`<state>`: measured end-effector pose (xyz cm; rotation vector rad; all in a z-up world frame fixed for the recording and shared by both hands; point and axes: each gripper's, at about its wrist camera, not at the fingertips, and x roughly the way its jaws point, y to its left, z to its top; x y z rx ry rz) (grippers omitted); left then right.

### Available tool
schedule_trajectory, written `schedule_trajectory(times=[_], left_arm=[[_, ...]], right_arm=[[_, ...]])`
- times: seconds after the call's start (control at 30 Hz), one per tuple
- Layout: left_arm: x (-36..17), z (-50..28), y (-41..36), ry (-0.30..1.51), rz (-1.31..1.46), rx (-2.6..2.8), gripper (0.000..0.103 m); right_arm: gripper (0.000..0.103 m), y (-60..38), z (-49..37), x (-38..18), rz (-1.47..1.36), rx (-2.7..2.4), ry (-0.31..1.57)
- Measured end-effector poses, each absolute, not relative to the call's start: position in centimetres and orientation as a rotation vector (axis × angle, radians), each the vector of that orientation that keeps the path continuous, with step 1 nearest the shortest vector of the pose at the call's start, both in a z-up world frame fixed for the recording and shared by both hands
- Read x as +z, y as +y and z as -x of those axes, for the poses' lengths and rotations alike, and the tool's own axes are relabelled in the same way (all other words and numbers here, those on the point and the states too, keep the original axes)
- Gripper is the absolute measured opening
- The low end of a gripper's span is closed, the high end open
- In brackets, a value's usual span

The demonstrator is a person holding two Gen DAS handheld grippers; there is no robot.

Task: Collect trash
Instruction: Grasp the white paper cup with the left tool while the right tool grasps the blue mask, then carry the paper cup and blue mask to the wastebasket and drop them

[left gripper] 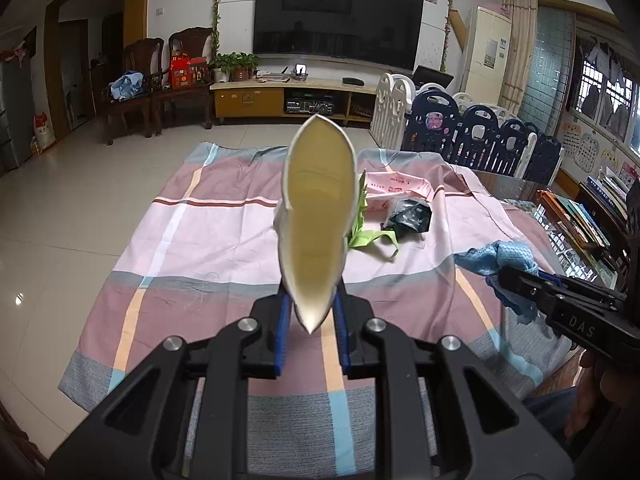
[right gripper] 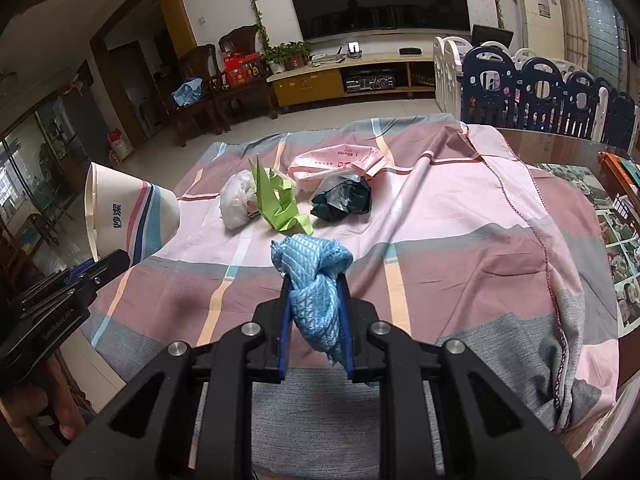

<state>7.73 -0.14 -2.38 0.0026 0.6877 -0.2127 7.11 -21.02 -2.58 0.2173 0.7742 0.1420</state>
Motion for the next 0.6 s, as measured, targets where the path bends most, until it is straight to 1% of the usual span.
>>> schedule_trajectory(times=[0.47, 0.6], left_arm=[[-2.6, -7.6, -0.9, 0.697, -0.024, -0.216, 0.020], [-2.7, -7.8, -0.8, 0.695, -0.017, -0.218, 0.020]], right_arm=[[0.020, -21.4, -7.1, -2.6, -0.227, 0.140, 0.770], [0.020, -22.8, -6.4, -1.2, -0.248, 0.144, 0.706]])
